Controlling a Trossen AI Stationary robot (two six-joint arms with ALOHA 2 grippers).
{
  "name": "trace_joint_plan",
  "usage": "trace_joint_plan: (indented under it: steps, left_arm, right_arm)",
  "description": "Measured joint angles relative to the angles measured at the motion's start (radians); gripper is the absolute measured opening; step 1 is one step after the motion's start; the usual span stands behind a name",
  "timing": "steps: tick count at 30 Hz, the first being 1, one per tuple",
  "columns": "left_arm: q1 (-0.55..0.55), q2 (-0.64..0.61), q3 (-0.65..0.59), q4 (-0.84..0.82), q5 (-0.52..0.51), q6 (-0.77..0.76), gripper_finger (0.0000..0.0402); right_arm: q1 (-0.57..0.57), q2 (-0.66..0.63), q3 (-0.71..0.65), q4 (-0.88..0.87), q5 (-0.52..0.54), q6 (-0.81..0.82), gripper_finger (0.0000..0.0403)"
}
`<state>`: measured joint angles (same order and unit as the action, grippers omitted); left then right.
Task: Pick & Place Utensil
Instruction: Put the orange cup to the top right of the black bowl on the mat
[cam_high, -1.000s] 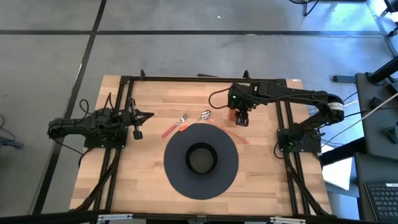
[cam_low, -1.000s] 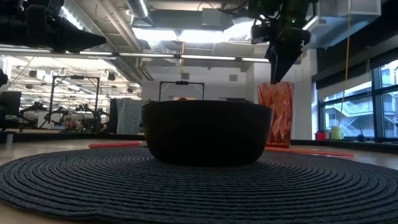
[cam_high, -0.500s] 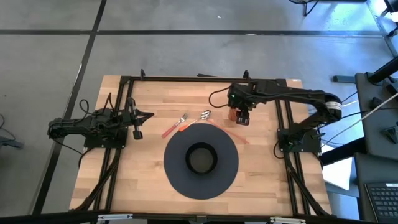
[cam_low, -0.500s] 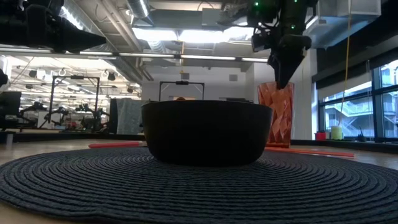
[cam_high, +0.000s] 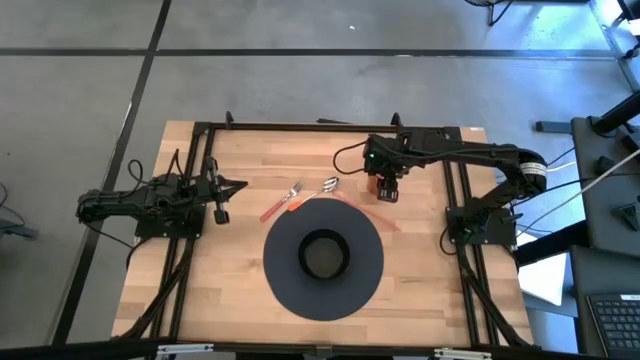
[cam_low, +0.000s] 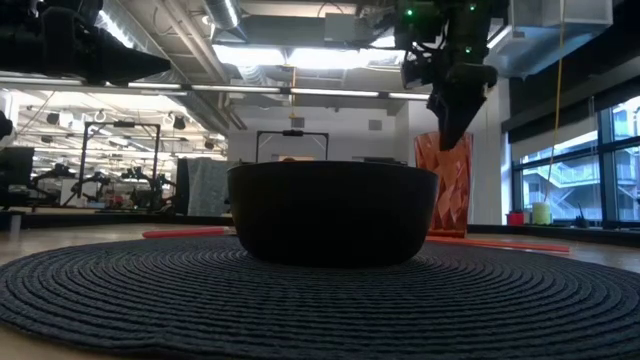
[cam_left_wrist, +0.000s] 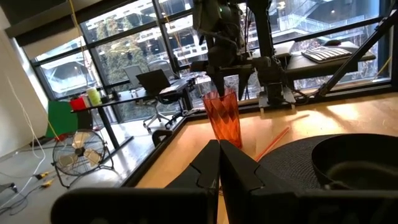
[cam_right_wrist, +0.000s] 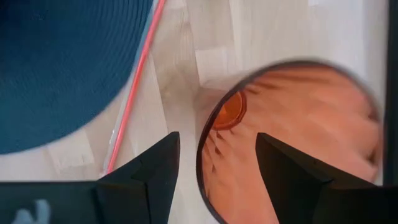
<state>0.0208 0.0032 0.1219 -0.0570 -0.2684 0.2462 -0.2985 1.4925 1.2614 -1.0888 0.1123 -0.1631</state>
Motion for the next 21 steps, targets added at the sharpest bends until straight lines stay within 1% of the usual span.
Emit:
trace_joint_plan:
  steps: [7, 10, 14, 21]
  left_arm:
    - [0.0, 0.0, 0.0, 0.0, -0.002, 0.0, 0.0004]
    - [0.0, 0.0, 0.0, 0.0, -0.002, 0.0, 0.0004]
    - [0.0, 0.0, 0.0, 0.0, -0.001, 0.0, 0.0004]
    - [0.0, 0.0, 0.0, 0.0, -0.001, 0.001, 0.0004]
  right_arm:
    - [-0.003, 0.0, -0.034, 0.008, 0.0, -0.002, 0.0208]
    - [-0.003, 0.0, -0.036, 0.016, 0.002, 0.003, 0.0193]
    - [-0.003, 0.0, -0.036, 0.015, 0.031, 0.005, 0.0148]
    - [-0.003, 0.0, -0.036, 0.015, 0.033, -0.004, 0.0047]
